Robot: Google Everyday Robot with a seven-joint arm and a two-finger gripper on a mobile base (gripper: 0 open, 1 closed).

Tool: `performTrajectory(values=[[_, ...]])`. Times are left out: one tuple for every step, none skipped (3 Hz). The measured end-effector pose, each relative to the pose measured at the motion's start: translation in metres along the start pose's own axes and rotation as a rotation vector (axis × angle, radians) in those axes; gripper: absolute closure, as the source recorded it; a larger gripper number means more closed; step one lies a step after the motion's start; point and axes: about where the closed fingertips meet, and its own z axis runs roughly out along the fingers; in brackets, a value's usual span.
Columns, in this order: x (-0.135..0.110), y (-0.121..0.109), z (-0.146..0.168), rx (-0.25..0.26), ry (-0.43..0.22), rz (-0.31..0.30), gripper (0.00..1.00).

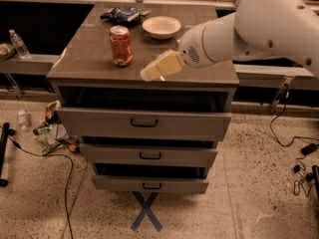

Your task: Place coke can into paper bowl

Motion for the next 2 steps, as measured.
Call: performTrajectory(values=[[-0.0399,-0.0322,0.0391,0.079,-0.122,0.007,0.0],[-0.0366,-0.0285,0.0347,0.074,-0.111,0.005,0.0]])
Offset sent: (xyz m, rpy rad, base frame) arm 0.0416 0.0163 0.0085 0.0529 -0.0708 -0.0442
